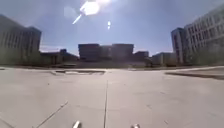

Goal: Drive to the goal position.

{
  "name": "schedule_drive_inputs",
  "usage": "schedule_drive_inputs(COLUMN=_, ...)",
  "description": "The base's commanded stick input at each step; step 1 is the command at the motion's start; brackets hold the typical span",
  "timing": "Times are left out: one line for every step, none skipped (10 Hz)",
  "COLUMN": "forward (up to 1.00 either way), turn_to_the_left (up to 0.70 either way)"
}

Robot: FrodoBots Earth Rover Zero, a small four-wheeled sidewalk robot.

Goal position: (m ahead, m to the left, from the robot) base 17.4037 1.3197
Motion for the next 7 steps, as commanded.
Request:
schedule_drive_inputs(forward=0.85, turn_to_the_left=0.05)
schedule_drive_inputs(forward=0.85, turn_to_the_left=0.05)
schedule_drive_inputs(forward=0.85, turn_to_the_left=0.05)
schedule_drive_inputs(forward=0.85, turn_to_the_left=0.05)
schedule_drive_inputs(forward=0.85, turn_to_the_left=0.05)
schedule_drive_inputs(forward=0.85, turn_to_the_left=0.05)
schedule_drive_inputs(forward=0.85, turn_to_the_left=0.05)
